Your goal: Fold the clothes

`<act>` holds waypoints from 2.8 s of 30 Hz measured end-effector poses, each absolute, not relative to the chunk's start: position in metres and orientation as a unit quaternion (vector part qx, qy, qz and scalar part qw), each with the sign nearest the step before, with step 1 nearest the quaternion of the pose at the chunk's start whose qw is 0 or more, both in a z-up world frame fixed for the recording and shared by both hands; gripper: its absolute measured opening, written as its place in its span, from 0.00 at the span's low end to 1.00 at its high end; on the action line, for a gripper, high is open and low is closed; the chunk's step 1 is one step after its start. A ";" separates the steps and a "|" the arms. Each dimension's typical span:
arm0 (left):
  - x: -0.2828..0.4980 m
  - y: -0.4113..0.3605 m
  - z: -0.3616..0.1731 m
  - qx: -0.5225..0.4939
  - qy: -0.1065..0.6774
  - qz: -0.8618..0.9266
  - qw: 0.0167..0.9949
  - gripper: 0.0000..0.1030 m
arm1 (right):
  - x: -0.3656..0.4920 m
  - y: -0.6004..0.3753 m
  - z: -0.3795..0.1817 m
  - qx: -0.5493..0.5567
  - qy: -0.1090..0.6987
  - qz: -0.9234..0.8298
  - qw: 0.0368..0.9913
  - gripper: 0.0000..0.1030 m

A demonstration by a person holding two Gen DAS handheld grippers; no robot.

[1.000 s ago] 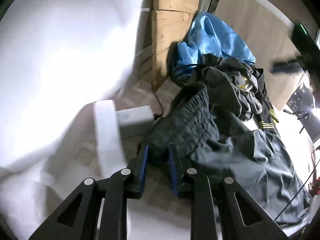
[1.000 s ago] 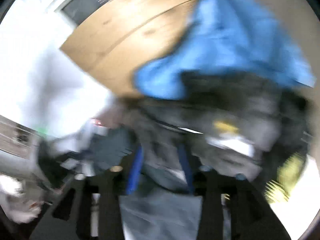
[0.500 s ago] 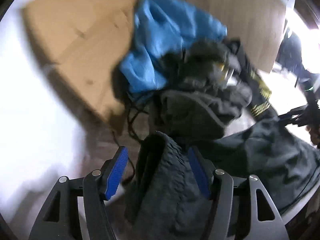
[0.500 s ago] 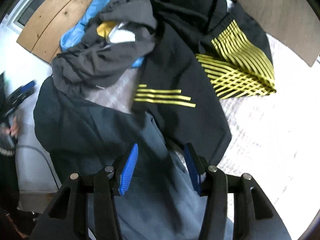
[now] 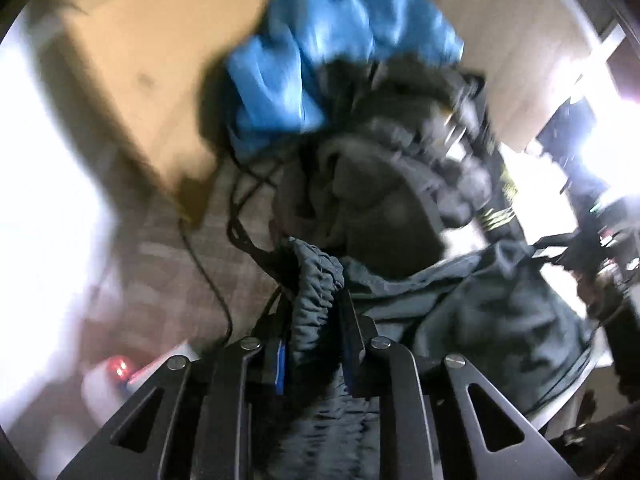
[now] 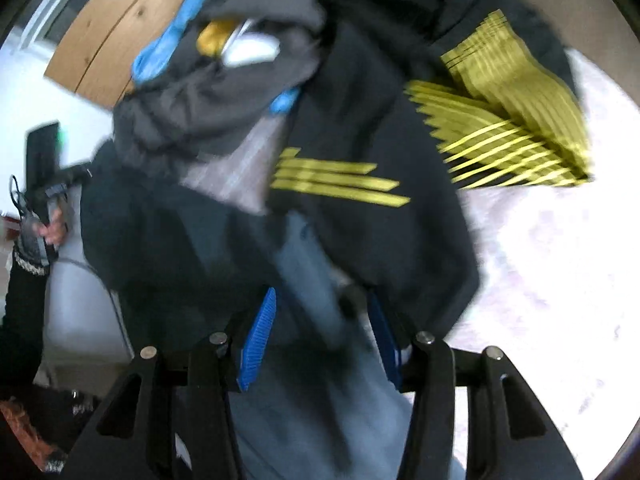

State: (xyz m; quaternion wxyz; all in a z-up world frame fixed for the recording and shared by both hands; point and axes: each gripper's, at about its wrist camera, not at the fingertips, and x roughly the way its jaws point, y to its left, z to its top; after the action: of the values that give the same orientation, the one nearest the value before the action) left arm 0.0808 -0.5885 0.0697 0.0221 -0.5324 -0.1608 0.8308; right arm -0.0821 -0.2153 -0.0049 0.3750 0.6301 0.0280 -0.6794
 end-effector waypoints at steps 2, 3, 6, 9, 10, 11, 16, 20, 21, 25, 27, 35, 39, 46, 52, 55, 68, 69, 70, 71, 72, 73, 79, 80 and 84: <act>0.095 -0.585 0.094 -0.509 -0.162 0.845 0.012 0.17 | -0.077 -0.223 -0.005 0.623 0.041 -0.678 0.387 0.32; 0.087 -0.585 0.092 -0.511 -0.152 0.846 0.006 0.17 | -0.074 -0.224 -0.003 0.620 0.045 -0.681 0.387 0.00; 0.064 -0.583 0.087 -0.516 -0.121 0.848 -0.011 0.17 | -0.064 -0.216 0.016 0.587 0.043 -0.714 0.379 0.01; 0.042 -0.582 0.082 -0.520 -0.091 0.849 -0.029 0.17 | -0.059 -0.199 0.041 0.544 0.022 -0.752 0.372 0.01; 0.034 -0.582 0.080 -0.521 -0.081 0.849 -0.035 0.17 | -0.059 -0.194 0.047 0.532 0.017 -0.762 0.369 0.02; 0.027 -0.581 0.078 -0.522 -0.070 0.849 -0.040 0.17 | -0.062 -0.193 0.046 0.530 0.016 -0.766 0.364 0.02; -0.011 -0.579 0.070 -0.526 -0.019 0.847 -0.069 0.29 | -0.079 -0.200 0.018 0.560 0.076 -0.778 0.276 0.10; -0.016 -0.585 0.080 -0.524 -0.010 0.849 -0.061 0.36 | -0.067 -0.190 0.033 0.545 0.088 -0.791 0.262 0.17; -0.013 -0.588 0.084 -0.525 -0.003 0.849 -0.062 0.38 | -0.061 -0.189 0.040 0.537 0.096 -0.796 0.264 0.19; 0.010 -0.597 0.109 -0.513 0.023 0.853 -0.089 0.37 | -0.034 -0.176 0.074 0.511 0.083 -0.808 0.281 0.20; 0.027 -0.599 0.126 -0.500 0.019 0.861 -0.096 0.36 | -0.017 -0.161 0.089 0.501 0.066 -0.815 0.284 0.20; 0.091 -0.519 0.178 -0.436 0.027 0.900 0.018 0.37 | 0.074 -0.037 0.164 0.448 -0.040 -0.871 0.200 0.20; 0.108 -0.452 0.183 -0.435 0.036 0.896 0.086 0.37 | 0.134 0.049 0.181 0.431 -0.073 -0.893 0.110 0.20; 0.139 -0.285 0.165 -0.440 0.072 0.872 0.204 0.37 | 0.246 0.214 0.172 0.428 -0.130 -0.894 -0.018 0.20; 0.168 -0.096 0.118 -0.464 0.065 0.833 0.294 0.37 | 0.279 0.300 0.100 0.470 -0.158 -0.868 -0.018 0.20; 0.185 0.017 0.091 -0.473 0.092 0.813 0.327 0.37 | 0.281 0.329 0.063 0.489 -0.162 -0.857 0.011 0.20; 0.195 0.239 0.036 -0.514 0.155 0.751 0.384 0.37 | 0.234 0.355 0.013 0.488 -0.183 -0.838 0.165 0.20; 0.195 0.241 0.032 -0.516 0.159 0.752 0.378 0.37 | 0.230 0.356 0.009 0.493 -0.188 -0.832 0.172 0.20; 0.194 0.240 0.029 -0.516 0.164 0.754 0.371 0.37 | 0.225 0.356 0.004 0.499 -0.194 -0.825 0.179 0.20; 0.194 0.239 0.026 -0.517 0.167 0.756 0.366 0.37 | 0.221 0.356 0.000 0.504 -0.199 -0.820 0.186 0.22; 0.195 0.236 0.025 -0.518 0.164 0.756 0.366 0.37 | 0.219 0.356 -0.002 0.506 -0.204 -0.816 0.192 0.28; 0.196 0.234 0.024 -0.518 0.160 0.756 0.367 0.37 | 0.217 0.354 -0.004 0.507 -0.206 -0.813 0.197 0.31; 0.214 0.238 0.020 -0.504 0.193 0.759 0.364 0.45 | 0.211 0.345 -0.006 0.521 -0.196 -0.804 0.210 0.37; 0.217 0.241 0.019 -0.501 0.201 0.760 0.363 0.46 | 0.210 0.343 -0.006 0.525 -0.193 -0.803 0.208 0.37; 0.224 0.247 0.008 -0.492 0.223 0.763 0.354 0.43 | 0.204 0.338 -0.006 0.537 -0.181 -0.799 0.202 0.37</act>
State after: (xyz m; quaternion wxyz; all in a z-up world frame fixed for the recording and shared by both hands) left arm 0.2244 0.2474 0.0080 0.3538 -0.4919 0.2235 0.7635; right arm 0.2043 0.3382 -0.0057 0.2018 0.5373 -0.1812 -0.7986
